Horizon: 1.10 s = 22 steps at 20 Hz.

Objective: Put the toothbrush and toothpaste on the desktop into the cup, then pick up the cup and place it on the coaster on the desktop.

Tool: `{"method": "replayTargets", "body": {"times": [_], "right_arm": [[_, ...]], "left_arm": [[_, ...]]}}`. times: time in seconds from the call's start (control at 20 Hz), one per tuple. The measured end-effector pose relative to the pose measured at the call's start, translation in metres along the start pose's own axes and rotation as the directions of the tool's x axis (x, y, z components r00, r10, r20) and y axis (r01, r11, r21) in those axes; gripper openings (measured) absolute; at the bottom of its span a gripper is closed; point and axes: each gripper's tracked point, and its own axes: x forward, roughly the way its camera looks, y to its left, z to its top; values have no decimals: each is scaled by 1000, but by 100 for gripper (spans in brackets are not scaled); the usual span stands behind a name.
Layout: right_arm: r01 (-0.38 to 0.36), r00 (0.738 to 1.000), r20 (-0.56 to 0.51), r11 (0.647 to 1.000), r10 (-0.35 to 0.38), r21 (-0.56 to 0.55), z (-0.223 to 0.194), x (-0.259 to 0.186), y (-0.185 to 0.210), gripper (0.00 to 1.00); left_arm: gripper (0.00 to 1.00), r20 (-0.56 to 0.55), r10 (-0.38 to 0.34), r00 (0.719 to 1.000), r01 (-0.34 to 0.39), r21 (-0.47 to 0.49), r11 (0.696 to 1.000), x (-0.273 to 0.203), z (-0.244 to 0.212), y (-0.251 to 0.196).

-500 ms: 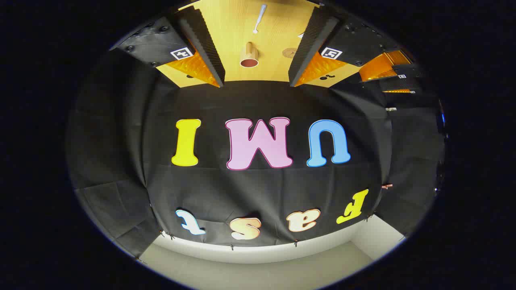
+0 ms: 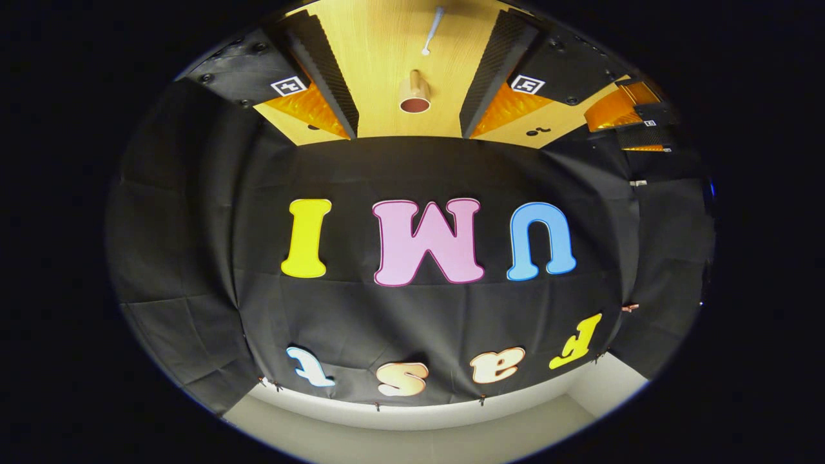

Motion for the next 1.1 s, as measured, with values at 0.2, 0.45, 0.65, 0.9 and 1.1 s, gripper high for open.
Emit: {"method": "replayTargets", "body": {"times": [0.2, 0.45, 0.65, 0.9, 1.1], "right_arm": [[7, 1000, -20, 1000, -7, 11, -8, 11, -8, 98], [17, 997, -73, 1000, -17, 1, -25, 25, -17, 98], [1, 993, -120, 1000, 0, 7, -36, 42, -19, 97], [-51, 987, -150, 999, 51, 2, -46, 63, -17, 97], [-108, 976, -190, 994, 110, 19, -60, 81, -14, 97]], "left_arm": [[99, -15, 19, 1000, -18, 17, 1000, 10, -7, 1], [99, -68, 34, 997, -32, 25, 999, 19, -29, 3], [99, -135, 71, 988, -61, 80, 995, 37, -55, 4], [99, -227, 90, 970, -67, 108, 992, 60, -104, 8], [98, -319, 112, 941, -81, 107, 991, 75, -153, 12]]}}
